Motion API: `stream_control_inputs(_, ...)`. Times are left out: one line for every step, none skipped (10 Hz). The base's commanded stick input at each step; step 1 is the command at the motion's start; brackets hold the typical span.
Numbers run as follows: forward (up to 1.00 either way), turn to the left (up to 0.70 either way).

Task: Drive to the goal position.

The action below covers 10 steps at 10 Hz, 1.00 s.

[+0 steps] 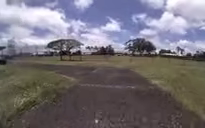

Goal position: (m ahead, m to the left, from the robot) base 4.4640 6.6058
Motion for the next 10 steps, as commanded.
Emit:
stream_control_inputs(0.70, 0.00)
stream_control_inputs(0.70, 0.00)
stream_control_inputs(0.70, 0.00)
stream_control_inputs(0.70, 0.00)
stream_control_inputs(0.70, 0.00)
stream_control_inputs(0.70, 0.03)
stream_control_inputs(0.70, 0.21)
stream_control_inputs(0.70, 0.32)
stream_control_inputs(0.70, 0.35)
stream_control_inputs(0.70, 0.35)
